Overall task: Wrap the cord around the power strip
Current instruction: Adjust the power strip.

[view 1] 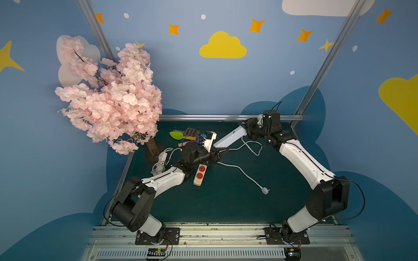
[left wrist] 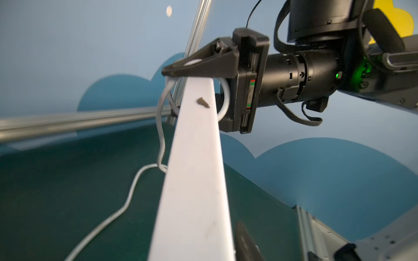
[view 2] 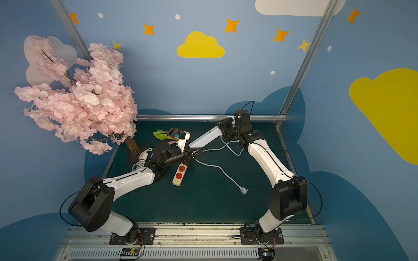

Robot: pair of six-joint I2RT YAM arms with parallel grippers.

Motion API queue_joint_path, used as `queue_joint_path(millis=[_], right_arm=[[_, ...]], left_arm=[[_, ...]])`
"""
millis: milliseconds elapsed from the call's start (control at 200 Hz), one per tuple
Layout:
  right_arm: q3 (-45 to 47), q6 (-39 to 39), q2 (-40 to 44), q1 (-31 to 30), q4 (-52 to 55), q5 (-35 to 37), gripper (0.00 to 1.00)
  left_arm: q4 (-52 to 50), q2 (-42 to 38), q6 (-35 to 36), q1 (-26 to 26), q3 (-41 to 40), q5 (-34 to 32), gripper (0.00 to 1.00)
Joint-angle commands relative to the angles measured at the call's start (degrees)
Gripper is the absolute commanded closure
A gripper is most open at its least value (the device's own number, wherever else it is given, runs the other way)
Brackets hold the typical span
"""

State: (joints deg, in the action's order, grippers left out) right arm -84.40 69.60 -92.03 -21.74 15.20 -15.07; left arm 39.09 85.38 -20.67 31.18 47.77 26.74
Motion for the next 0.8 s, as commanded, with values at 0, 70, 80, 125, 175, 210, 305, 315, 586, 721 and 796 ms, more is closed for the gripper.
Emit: queue_joint_path(millis=[0,70,80,125,175,210,305,315,586,721,796], right_arm=[[0.87,-3.47,-0.34,0.73,-1.81,2.38,0.77],[0.56,-5.45,-0.39,1.02,-2.60,1.41,0.82],[0.31,-6.04,-0.42,1.00,-2.56,1.24,0.83],[-0.60,-7.93,-0.52,0.92,-1.64,0.53,0.85],[-0.93,-9.46,-0.43,0.76,-2.03,-0.50,0.87],[-0.83,-10.05,-0.35,0.65,-2.41,-1.48,0.89],[-1.02,-11.30,-0.37,0.16,-2.17,-3.90,0.90],[-0.96,-11.43,-0.31,0.06,-2.12,-3.91,0.90],[-1.64,-11.28,0.28,-1.94,-4.63,-3.56,0.90],[-2.44,-11.60,0.70,-2.98,-5.05,-3.39,0.89],[-2.62,-11.85,0.63,-3.31,-4.92,-3.39,0.88]], left_arm=[[-10.23,-6.49,4.20,-1.30,2.15,3.15,0.43],[-21.18,-8.65,4.77,-3.29,4.02,5.54,0.29],[-23.10,-8.94,5.05,-3.68,4.47,6.11,0.27],[-31.88,-8.75,6.53,-5.45,7.31,9.22,0.21],[-40.42,-7.55,9.77,-6.66,11.39,11.68,0.18],[-46.75,-6.29,12.71,-6.74,14.50,11.59,0.17],[-59.41,-2.04,18.40,-6.55,22.79,10.92,0.17],[-60.43,-1.60,18.71,-6.50,23.57,11.02,0.18],[-70.39,7.31,21.30,-1.47,35.37,12.31,0.23],[-71.98,9.85,20.39,-1.46,38.41,7.80,0.35],[-70.87,10.06,19.11,-1.47,39.05,7.37,0.40]])
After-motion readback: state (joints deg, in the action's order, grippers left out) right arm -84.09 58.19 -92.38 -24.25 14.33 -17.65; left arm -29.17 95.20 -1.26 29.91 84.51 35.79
